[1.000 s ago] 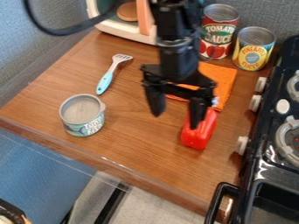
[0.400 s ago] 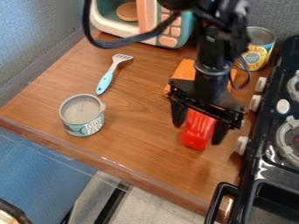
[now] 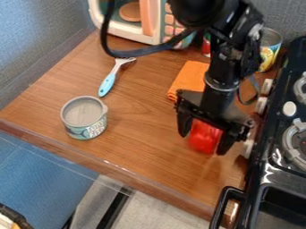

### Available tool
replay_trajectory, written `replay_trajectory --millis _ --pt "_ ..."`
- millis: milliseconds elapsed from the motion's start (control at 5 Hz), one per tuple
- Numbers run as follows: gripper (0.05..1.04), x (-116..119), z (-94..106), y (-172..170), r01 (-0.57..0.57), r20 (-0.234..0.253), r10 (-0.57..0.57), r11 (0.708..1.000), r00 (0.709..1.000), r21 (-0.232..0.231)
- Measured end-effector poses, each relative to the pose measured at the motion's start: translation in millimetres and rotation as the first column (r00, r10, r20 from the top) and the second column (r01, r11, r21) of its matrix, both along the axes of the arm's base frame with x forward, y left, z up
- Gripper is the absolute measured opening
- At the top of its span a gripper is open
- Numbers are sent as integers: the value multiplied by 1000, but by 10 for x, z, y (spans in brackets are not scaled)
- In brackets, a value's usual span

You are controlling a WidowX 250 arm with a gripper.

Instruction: Move the red pepper between the orange towel and blue spatula

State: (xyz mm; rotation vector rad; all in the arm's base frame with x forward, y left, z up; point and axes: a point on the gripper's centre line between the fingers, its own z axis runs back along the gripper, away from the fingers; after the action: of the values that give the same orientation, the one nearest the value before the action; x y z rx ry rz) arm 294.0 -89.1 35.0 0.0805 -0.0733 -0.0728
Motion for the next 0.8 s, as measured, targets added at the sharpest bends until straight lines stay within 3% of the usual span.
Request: replay_trajectory --millis 200,400,600,800 --pt "946 14 -7 12 0 7 0 1000 1000 8" --pt "755 12 -7 15 13 5 -13 1000 1000 11" --pt "752 -9 81 104 8 -12 -8 1000 1000 1" --pt "752 38 290 337 0 -7 0 999 1000 -32"
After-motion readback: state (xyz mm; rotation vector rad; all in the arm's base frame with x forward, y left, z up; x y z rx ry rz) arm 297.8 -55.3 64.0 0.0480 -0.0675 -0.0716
